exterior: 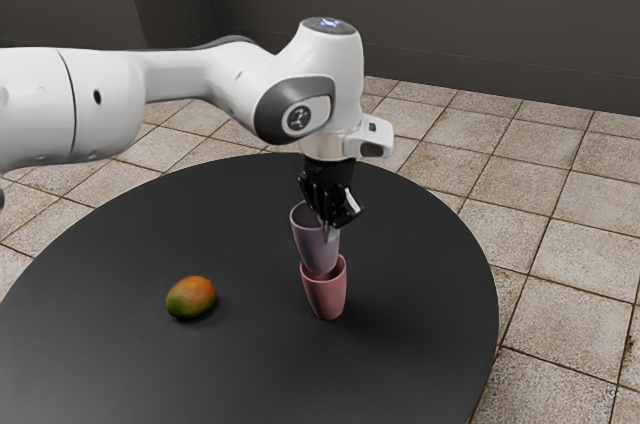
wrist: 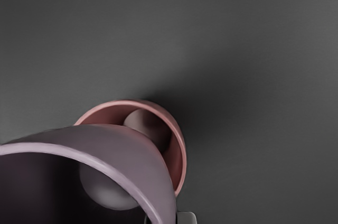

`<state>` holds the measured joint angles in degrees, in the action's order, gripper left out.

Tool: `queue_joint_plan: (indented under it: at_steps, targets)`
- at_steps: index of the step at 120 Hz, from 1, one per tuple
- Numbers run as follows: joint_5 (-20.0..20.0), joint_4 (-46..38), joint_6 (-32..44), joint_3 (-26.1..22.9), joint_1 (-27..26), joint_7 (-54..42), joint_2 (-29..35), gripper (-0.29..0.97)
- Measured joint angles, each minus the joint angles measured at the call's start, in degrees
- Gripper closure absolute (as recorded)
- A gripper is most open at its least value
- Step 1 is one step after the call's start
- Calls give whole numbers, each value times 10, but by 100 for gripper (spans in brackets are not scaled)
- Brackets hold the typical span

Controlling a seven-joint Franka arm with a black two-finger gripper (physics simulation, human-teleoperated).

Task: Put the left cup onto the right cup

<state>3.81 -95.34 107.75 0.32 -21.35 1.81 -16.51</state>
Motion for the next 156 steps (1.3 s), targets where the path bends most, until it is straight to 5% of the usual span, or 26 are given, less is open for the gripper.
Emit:
queue_joint_plan:
  at_steps: [63,103,156]
  targets:
    - [-1,19,6,1,3,8,-37,77]
    - [-7,22,-9,2,3,9,-30,21]
    - [-10,16,-51,44,-10,7,56,3]
